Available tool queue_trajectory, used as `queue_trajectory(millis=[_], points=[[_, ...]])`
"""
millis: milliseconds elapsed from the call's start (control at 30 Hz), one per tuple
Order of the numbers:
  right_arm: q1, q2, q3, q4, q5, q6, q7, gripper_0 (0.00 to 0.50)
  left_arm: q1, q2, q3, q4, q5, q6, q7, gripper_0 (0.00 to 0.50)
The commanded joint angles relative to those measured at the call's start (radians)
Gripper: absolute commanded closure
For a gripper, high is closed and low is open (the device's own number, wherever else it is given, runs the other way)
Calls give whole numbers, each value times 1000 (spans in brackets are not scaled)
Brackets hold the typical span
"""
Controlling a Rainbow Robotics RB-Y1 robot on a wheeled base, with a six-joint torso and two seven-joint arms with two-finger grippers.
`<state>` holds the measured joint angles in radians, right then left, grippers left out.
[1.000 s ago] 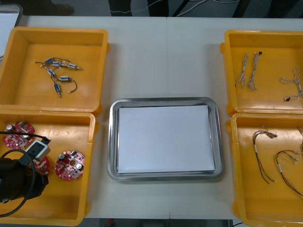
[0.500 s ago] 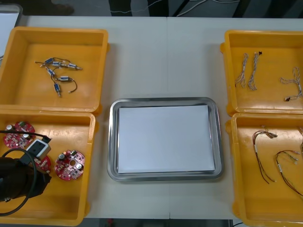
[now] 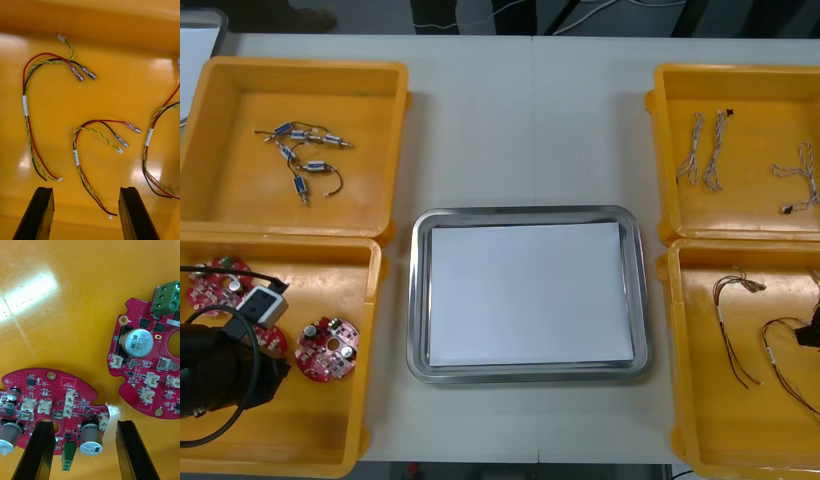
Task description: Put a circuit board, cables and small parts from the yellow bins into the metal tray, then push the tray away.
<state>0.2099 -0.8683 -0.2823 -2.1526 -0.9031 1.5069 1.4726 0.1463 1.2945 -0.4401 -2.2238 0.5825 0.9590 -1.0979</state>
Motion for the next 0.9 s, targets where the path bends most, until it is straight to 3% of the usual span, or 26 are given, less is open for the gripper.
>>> queue_trajectory(millis=[33, 333, 900], points=[[29, -37, 34, 33, -7, -40, 61, 0, -28, 0, 37, -46, 3, 23, 79, 23], [40, -35, 130, 77, 67, -165, 58, 0, -8, 29, 58, -74, 2, 23, 19, 23], [43, -5, 195, 184, 82, -286, 49, 0, 225, 66, 225, -86, 13, -85, -149, 21]])
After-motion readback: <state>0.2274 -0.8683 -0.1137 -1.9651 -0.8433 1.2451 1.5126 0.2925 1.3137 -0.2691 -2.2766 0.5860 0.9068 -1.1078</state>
